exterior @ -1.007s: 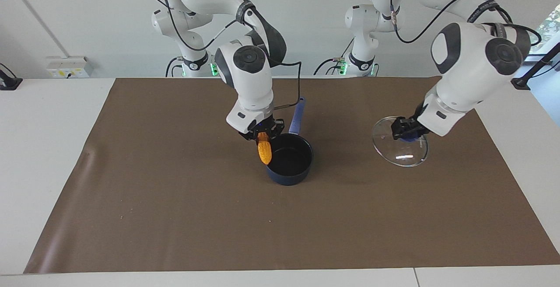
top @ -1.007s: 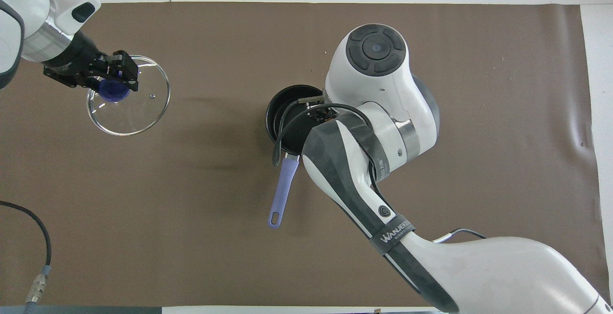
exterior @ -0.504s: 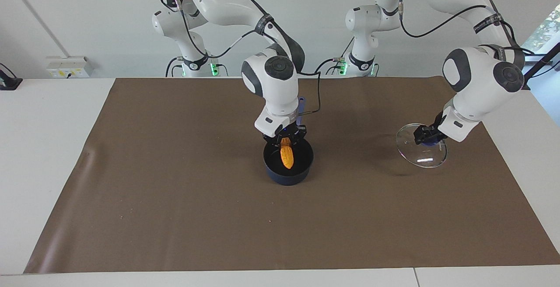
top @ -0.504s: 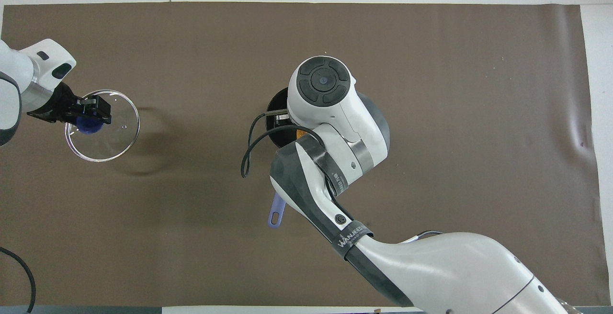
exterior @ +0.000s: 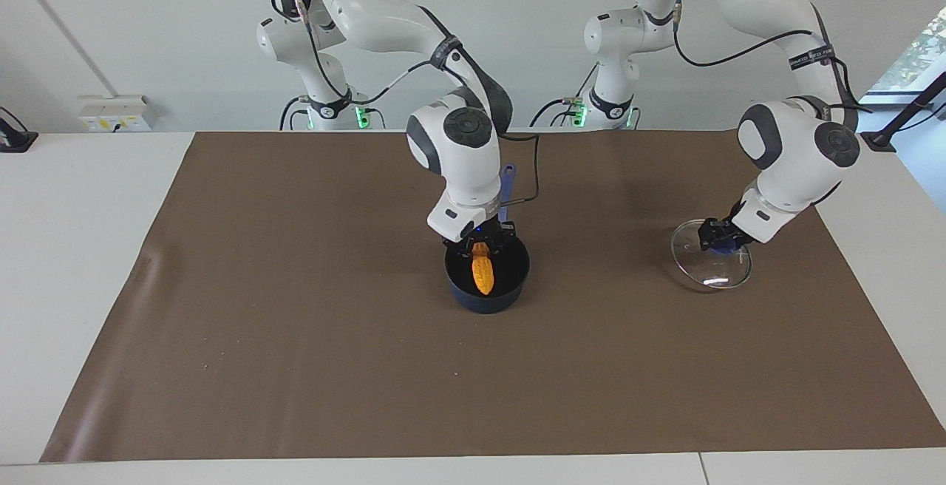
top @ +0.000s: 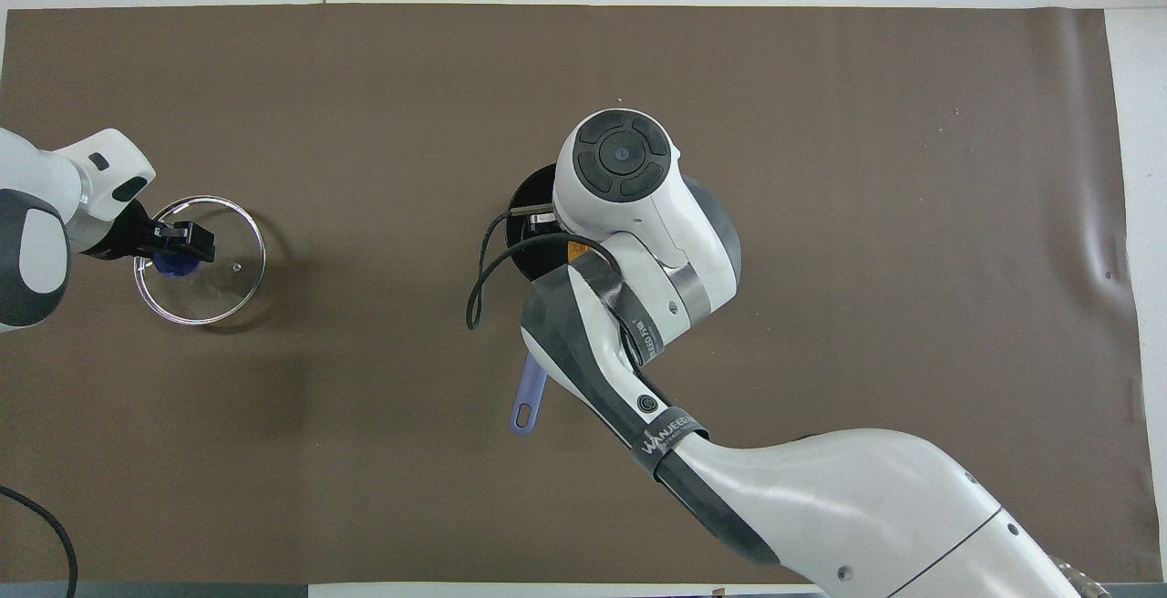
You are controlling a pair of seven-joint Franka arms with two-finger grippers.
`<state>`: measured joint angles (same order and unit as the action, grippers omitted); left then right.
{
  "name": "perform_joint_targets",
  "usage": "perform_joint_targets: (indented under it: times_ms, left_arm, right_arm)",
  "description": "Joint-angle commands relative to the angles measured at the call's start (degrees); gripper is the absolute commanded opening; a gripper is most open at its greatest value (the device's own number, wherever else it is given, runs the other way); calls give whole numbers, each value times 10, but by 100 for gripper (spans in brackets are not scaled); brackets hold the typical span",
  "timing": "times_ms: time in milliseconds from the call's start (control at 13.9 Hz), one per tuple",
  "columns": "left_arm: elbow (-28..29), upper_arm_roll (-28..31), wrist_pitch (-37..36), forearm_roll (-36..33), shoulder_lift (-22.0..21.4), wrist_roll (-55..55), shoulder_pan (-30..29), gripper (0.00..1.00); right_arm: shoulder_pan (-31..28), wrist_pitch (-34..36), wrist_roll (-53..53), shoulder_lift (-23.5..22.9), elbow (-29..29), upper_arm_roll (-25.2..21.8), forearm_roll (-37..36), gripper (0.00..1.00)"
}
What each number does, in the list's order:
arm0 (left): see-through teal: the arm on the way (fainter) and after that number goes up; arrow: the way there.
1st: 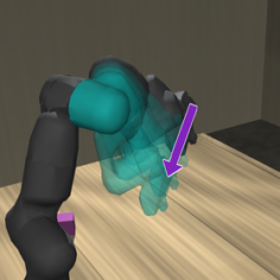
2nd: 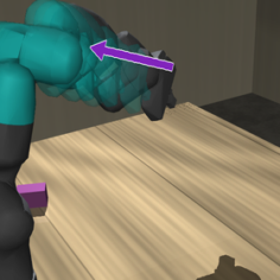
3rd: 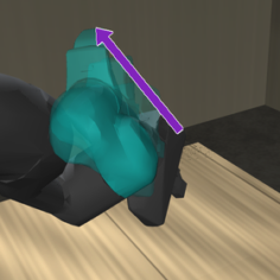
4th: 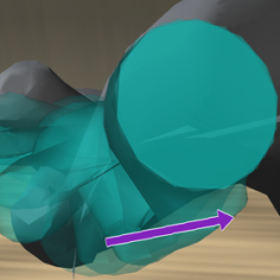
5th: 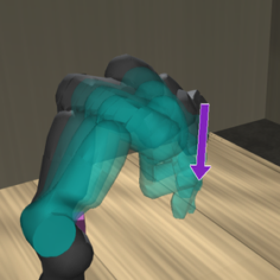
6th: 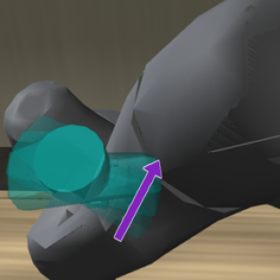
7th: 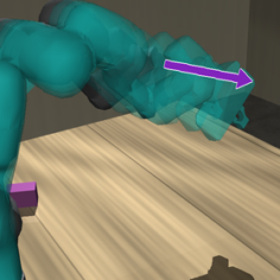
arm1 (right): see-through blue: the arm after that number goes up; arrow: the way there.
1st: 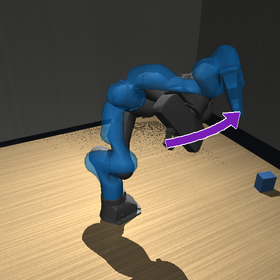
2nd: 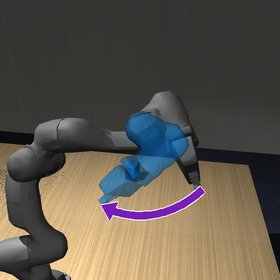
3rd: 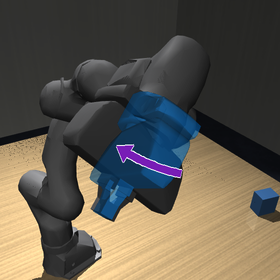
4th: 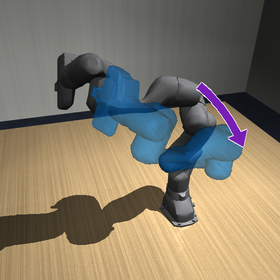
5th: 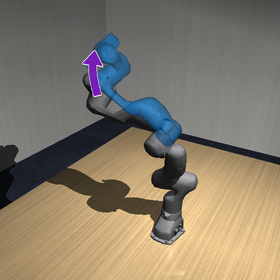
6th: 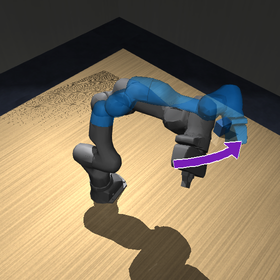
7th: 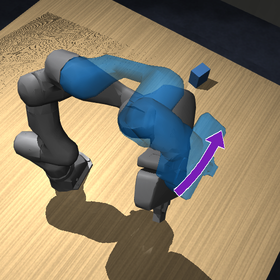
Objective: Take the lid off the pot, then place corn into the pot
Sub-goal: 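Lower the lid onto the table while the right gripper carries corn over pot, then open the right gripper to drop the corn into the pot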
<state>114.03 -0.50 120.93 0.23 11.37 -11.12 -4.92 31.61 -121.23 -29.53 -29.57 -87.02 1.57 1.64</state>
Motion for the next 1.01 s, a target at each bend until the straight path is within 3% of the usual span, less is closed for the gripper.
perform_joint_targets:
  times_ms: [0, 216, 288, 360, 432, 647, 719, 791, 935]
  left_arm:
    - [38, -6, 39, -10, -19, -16, -7, 0]
    - [51, -6, 61, -10, -13, -20, -7, 0]
    - [52, -6, 63, -10, -12, -20, -6, 0]
    - [53, -6, 63, -10, -11, -20, -6, 0]
    - [53, -6, 65, -10, -10, -21, -6, 0]
    - [52, -6, 64, -10, -6, -23, -6, 0]
    - [51, -6, 63, -10, -6, -27, -6, 86]
    - [47, -6, 58, -10, -6, -33, -6, 100]
    - [32, -6, 50, -10, -7, -54, 0, 100]
  right_arm:
    - [-6, -20, -11, 4, -19, 5, -2, 0]
    - [-9, -21, -11, 5, -22, 5, 0, 0]
    - [-10, -21, -10, 5, -22, 5, 0, 21]
    - [-12, -20, -10, 5, -21, 5, 0, 69]
    - [-12, -19, -9, 5, -18, 5, -1, 100]
    - [-19, 9, -9, 6, 13, 4, -8, 100]
    - [-21, 27, -6, 8, 24, 4, -11, 100]
    - [-22, 45, -2, 15, 28, -1, -22, 100]
    - [-55, 92, 30, 50, 24, -1, -48, 100]
